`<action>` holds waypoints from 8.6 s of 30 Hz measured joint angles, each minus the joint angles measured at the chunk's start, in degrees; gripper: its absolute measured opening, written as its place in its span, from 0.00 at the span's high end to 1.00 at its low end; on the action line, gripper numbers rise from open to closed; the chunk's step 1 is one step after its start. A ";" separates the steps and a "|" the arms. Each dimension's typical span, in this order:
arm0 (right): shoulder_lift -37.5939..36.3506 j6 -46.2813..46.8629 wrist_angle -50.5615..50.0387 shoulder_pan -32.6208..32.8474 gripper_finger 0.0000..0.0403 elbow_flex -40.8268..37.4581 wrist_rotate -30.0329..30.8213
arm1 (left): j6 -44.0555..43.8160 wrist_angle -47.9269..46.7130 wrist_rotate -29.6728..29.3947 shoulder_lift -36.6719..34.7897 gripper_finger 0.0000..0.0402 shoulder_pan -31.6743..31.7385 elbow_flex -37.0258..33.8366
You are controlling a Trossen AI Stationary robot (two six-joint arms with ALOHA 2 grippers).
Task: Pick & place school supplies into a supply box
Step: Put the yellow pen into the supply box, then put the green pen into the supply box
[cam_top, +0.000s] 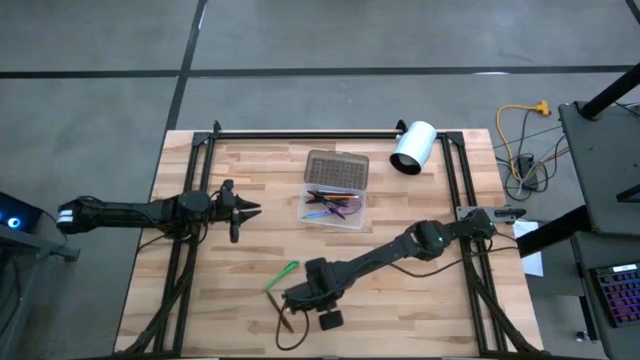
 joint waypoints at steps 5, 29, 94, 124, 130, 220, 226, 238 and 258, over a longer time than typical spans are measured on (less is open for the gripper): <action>0.00 -0.01 1.35 0.16 0.77 -1.60 0.04 | -0.01 -0.01 0.01 0.00 0.83 0.02 0.01; -0.11 -0.63 4.46 0.56 0.60 -4.60 -1.58 | 0.01 0.01 0.00 0.00 0.83 0.01 0.00; -4.68 -4.91 -2.15 -1.28 0.94 -4.83 24.98 | 0.00 -0.01 0.01 0.00 0.83 0.02 0.00; -7.26 1.66 -7.04 -2.29 0.94 -6.10 38.16 | -0.01 -0.01 0.01 0.00 0.83 0.01 0.00; -7.41 2.33 -6.96 -2.65 0.94 -6.47 38.68 | 0.00 -0.01 0.01 0.00 0.83 0.00 -0.02; -20.53 6.18 10.51 -15.49 0.79 -36.81 43.69 | 0.00 -0.01 0.01 0.00 0.83 0.01 0.00; -20.55 6.03 10.57 -14.82 0.81 -35.45 43.30 | -0.01 -0.01 0.01 0.00 0.83 0.00 0.00; -20.57 2.62 15.42 -12.42 0.81 -33.38 43.31 | -0.01 0.02 0.01 0.00 0.83 0.01 0.01; -20.62 -6.48 25.34 -10.31 0.83 -33.38 37.48 | 0.01 0.00 -0.01 0.00 0.83 0.02 0.01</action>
